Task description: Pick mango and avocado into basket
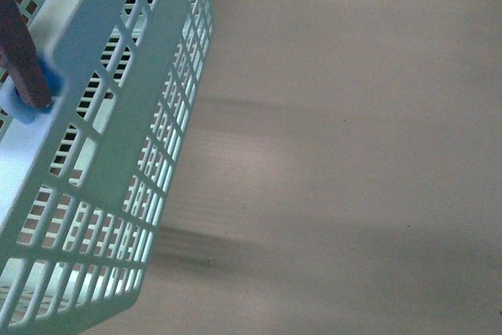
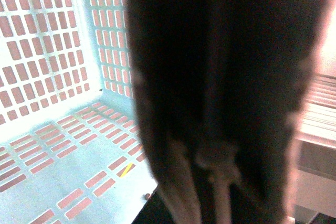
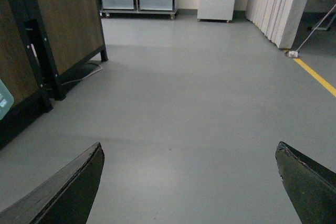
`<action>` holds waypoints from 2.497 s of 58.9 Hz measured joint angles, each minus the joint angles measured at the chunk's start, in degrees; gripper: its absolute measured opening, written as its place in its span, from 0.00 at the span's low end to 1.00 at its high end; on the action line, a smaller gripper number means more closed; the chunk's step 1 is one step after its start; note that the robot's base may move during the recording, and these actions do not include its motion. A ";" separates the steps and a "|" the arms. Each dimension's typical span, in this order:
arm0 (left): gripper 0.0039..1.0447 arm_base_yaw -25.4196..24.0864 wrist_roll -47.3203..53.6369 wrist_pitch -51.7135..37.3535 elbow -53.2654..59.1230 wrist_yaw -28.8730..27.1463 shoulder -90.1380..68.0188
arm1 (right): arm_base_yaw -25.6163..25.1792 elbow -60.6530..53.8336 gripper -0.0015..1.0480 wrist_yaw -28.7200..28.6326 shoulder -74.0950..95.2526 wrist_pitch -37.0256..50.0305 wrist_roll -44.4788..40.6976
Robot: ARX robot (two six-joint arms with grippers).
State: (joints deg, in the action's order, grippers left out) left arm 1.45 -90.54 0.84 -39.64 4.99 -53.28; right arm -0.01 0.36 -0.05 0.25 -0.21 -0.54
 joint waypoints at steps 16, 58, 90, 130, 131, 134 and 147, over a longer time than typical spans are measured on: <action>0.05 0.00 0.00 0.00 0.00 0.00 0.00 | 0.00 0.00 0.93 0.00 -0.02 0.00 0.00; 0.05 0.04 0.00 0.00 0.00 0.02 0.00 | 0.00 0.00 0.93 0.00 -0.02 0.00 0.00; 0.05 0.04 0.00 0.00 -0.02 0.04 0.00 | 0.00 0.00 0.93 0.00 -0.02 0.00 0.00; 0.05 0.04 0.00 0.00 -0.04 0.02 0.02 | 0.00 0.00 0.93 0.00 -0.02 0.02 -0.02; 0.05 0.04 -0.02 0.00 -0.04 0.02 0.02 | 0.00 0.00 0.93 0.00 0.00 0.02 0.00; 0.05 0.04 0.00 0.00 -0.09 0.02 0.07 | 0.00 0.00 0.93 0.00 0.00 0.04 0.00; 0.05 0.04 -0.02 0.00 -0.11 0.04 0.07 | 0.00 0.00 0.93 0.00 0.00 0.04 -0.02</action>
State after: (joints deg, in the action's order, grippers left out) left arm 1.50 -90.56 0.84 -39.75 5.04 -53.21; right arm -0.01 0.36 -0.05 0.25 -0.16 -0.56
